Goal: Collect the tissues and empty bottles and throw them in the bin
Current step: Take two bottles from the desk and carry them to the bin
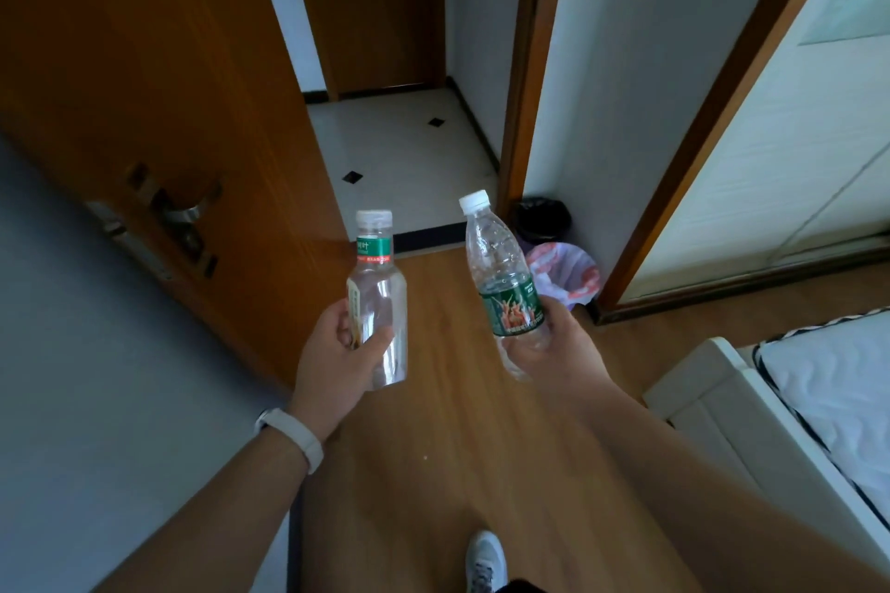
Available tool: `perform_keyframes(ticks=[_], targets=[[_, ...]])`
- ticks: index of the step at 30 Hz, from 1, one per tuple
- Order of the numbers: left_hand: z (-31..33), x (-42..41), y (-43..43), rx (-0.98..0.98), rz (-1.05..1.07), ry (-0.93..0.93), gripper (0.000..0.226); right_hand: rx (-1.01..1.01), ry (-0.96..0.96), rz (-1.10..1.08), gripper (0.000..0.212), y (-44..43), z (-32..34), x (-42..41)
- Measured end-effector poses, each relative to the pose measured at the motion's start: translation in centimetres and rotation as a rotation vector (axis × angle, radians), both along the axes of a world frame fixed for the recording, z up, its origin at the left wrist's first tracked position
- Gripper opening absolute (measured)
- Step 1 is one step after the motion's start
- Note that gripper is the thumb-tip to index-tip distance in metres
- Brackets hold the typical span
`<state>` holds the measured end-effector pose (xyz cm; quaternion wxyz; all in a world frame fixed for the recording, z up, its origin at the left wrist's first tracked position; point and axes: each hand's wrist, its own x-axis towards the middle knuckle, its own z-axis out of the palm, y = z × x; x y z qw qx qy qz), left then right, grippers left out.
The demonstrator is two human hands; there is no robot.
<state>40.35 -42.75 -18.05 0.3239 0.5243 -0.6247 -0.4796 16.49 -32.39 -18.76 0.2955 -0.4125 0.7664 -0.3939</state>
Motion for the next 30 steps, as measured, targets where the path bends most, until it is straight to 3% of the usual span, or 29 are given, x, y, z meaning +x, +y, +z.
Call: perform_keyframes(ticks=[17, 22, 25, 30], targets=[[0.2, -14.6, -15.9, 0.001, -0.137, 0.024, 0.042, 0.021, 0.066, -0.138, 0.055, -12.3, -0.9, -13.1], [-1.5, -17.1, -23.7, 0.005, -0.198, 0.048, 0.033, 0.059, 0.131, -0.197, 0.064, -18.6, -1.6, -14.8], [-2.2, -18.5, -29.2, 0.052, -0.252, 0.046, 0.044, 0.07, 0.154, -0.246, 0.063, -23.2, -1.5, -15.7], [-2.3, -20.7, -38.3, 0.054, -0.314, 0.064, 0.043, 0.094, 0.212, -0.304, 0.065, -31.1, -1.2, -17.6]])
